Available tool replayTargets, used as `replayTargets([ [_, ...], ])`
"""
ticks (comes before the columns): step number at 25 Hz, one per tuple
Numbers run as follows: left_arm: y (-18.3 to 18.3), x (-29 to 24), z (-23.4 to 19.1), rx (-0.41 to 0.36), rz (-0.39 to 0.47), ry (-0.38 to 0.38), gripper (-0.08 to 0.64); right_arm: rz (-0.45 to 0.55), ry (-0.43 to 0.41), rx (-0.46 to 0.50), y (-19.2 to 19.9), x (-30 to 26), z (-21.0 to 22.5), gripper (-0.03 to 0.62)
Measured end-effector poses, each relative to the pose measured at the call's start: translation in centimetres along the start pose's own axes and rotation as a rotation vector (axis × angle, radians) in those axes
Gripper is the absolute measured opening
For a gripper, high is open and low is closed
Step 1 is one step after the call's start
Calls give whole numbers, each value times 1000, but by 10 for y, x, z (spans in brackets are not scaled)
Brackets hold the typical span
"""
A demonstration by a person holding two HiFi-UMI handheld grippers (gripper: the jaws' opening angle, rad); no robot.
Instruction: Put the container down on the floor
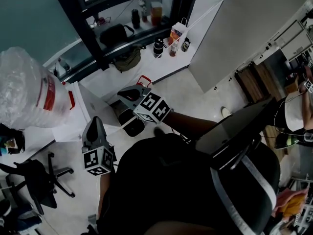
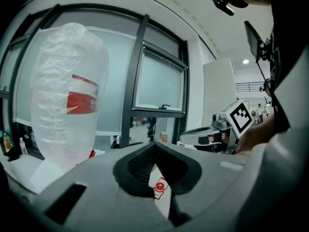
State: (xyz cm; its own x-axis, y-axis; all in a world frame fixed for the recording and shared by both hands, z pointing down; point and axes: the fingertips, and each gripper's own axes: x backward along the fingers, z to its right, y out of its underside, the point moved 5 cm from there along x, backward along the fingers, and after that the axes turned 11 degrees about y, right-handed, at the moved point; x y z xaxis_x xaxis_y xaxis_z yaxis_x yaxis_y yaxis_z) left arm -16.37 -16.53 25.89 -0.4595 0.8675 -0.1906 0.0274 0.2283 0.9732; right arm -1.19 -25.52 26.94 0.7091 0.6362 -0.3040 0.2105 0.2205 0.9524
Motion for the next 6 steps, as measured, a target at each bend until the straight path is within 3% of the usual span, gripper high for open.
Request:
replayTargets([
  [6,-3,-2,0,-2,5,-5,11,-5,4,-7,0,1,1,9],
])
